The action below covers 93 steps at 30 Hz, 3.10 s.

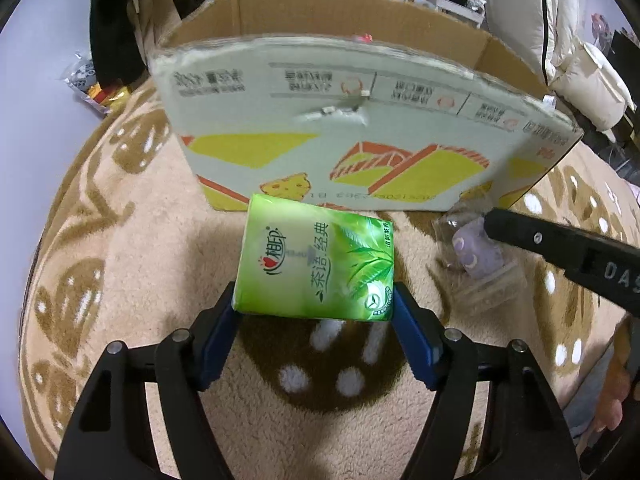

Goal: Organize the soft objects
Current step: 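Lift the green tissue pack and clear bag and carry both over the box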

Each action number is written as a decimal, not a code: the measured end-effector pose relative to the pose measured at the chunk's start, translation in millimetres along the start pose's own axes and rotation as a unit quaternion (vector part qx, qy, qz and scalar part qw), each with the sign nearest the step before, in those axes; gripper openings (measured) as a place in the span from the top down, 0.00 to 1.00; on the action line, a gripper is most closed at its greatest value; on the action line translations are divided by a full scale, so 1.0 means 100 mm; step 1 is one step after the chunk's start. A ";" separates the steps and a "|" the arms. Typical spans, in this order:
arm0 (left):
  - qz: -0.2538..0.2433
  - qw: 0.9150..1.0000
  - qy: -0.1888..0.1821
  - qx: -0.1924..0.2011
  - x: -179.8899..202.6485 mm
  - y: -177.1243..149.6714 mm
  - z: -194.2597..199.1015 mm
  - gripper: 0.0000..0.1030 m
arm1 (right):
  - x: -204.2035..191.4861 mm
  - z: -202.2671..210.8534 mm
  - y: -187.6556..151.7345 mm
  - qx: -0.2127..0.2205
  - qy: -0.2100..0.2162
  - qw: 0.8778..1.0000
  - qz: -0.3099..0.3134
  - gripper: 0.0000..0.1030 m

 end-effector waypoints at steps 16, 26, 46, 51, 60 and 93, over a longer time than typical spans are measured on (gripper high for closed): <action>-0.011 0.994 0.038 0.104 0.22 -0.06 0.77 0.30 | -0.04 0.74 -0.06 0.108 0.001 0.994 0.026 0.95; -0.031 0.981 0.064 0.182 0.34 0.02 1.26 0.30 | -0.05 1.32 0.00 0.183 0.026 0.982 0.027 0.99; -0.018 0.981 0.069 0.180 0.27 0.04 1.25 0.30 | 0.48 0.49 -0.08 0.016 -0.054 0.998 -0.023 0.42; -0.015 0.981 0.069 0.181 0.26 0.04 1.25 0.30 | 0.56 0.24 -0.14 -0.021 -0.078 0.997 -0.015 0.27; -0.017 0.982 0.068 0.178 0.27 0.04 1.25 0.30 | 0.64 -0.12 -0.26 -0.068 -0.115 0.991 0.003 0.22; -0.030 0.969 0.074 0.234 0.35 0.17 1.41 0.30 | 0.00 1.05 0.00 0.124 -0.008 0.991 0.044 0.55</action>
Point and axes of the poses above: each gripper's, at about its wrist camera, not at the fingertips, and z roughly against the way its jaws point, x to its right, y to its top, the point moved 4 cm from there along -z, roughly the way its jaws point, and after that the axes turned 14 degrees about -y, right-handed, at the moved point
